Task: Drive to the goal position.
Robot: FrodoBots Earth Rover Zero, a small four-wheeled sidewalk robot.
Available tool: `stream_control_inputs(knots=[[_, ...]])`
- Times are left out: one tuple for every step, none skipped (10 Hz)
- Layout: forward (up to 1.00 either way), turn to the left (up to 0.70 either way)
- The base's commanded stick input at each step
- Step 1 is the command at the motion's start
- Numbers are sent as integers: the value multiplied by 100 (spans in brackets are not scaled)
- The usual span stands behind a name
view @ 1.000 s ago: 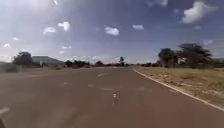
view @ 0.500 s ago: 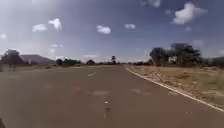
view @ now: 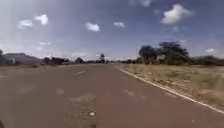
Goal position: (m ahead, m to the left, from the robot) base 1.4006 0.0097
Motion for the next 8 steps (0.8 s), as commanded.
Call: stream_control_inputs(knots=[[85, -16], [85, -8], [85, 0], [85, 0], [85, 0], [85, 0], [85, 0], [85, 0]])
